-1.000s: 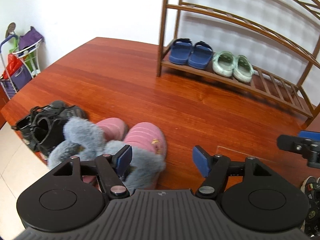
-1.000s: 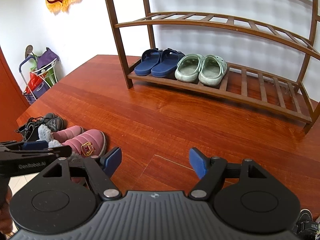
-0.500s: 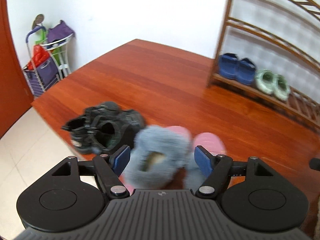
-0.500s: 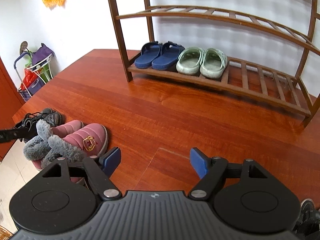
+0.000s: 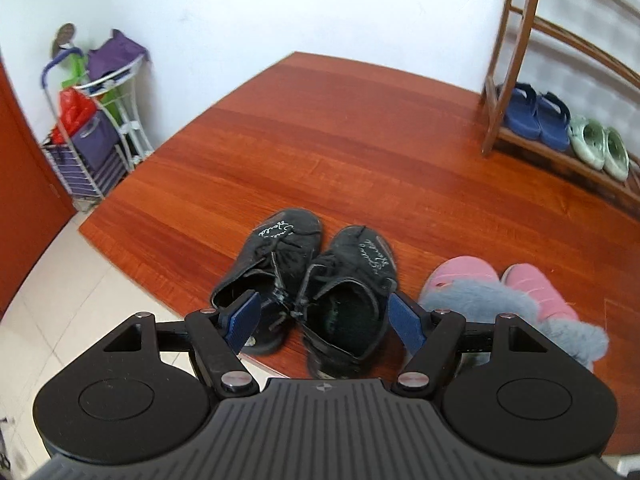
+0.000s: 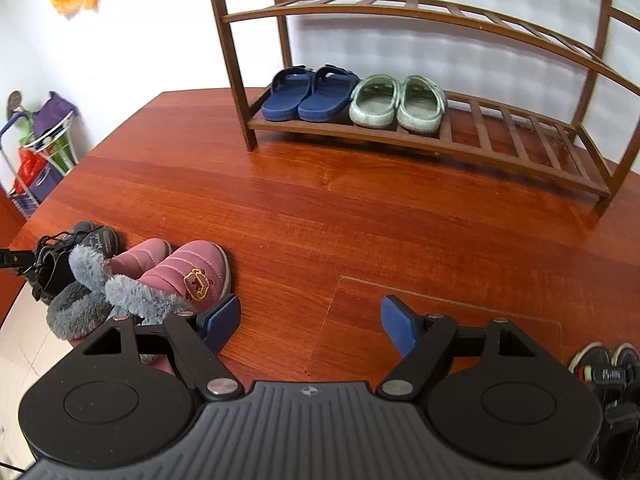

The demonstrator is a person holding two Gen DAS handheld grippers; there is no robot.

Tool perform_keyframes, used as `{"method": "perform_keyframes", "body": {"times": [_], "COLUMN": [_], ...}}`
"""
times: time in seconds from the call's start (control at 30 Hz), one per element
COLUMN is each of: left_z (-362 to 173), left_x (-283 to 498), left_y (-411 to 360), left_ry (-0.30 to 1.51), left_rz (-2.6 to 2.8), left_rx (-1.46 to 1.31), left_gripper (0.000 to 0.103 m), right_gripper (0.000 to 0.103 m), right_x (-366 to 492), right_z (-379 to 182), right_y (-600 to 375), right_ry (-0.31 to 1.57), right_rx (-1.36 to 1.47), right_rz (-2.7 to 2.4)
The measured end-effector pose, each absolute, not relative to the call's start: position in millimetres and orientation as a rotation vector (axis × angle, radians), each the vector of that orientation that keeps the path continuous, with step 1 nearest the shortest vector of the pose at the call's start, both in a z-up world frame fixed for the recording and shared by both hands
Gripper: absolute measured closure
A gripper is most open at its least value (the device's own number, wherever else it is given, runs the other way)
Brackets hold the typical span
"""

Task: Organize scattered shoes
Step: 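Lower the left tool over the black sneakers and close it on them, then lift the black sneakers with the left tool while the right tool moves to the lavender sneakers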

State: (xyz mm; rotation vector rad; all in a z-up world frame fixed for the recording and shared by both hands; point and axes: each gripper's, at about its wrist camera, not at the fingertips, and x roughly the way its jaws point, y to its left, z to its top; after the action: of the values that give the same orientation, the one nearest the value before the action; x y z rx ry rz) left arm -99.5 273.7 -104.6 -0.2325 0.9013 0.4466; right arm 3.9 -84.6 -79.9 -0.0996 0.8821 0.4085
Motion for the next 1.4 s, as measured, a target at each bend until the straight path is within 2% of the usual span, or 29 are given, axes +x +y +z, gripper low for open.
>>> {"method": "perform_keyframes", "body": {"times": [0.33,0.53,0.7,0.8,0.9,1.13,1.4], "left_z": [-141.6,-163.4,-170.9,-172.3,-171.3,-167.0,-157.4], "left_x": [-78.9,-70.3,-65.3,-63.5,-66.2,-69.2,-70.2], "left_y": [308.4,323.4,320.4,316.6,316.4,312.6,316.0], "left_ry": [1.025,1.062,1.044,1.033,1.004,0.953,0.937], "left_rz": [0.351,0.317,0.289,0.297,0.311,0.322,0.342], "left_rx": [-0.198,-0.224,-0.179,-0.132,-0.124,-0.103,-0.122], "left_gripper": [0.033,0.046,0.05,0.057,0.071,0.079,0.08], "right_gripper": [0.02,0.02,0.02,0.02,0.02,0.02,0.02], "right_x": [-14.6,-25.5,-34.0,-37.7,-41.1,-47.2,-48.0], "right_z": [-86.9,-94.7,-97.4,-98.8,-99.2,-101.2,-100.9], "right_y": [-71.9,-70.2,-71.7,-74.2,-76.8,-78.8,-83.0], "right_ry": [0.901,0.919,0.918,0.915,0.911,0.9,0.898], "right_rx": [-0.068,-0.045,-0.033,-0.026,-0.023,-0.01,-0.011], "right_rz": [0.288,0.231,0.191,0.169,0.157,0.14,0.112]}}
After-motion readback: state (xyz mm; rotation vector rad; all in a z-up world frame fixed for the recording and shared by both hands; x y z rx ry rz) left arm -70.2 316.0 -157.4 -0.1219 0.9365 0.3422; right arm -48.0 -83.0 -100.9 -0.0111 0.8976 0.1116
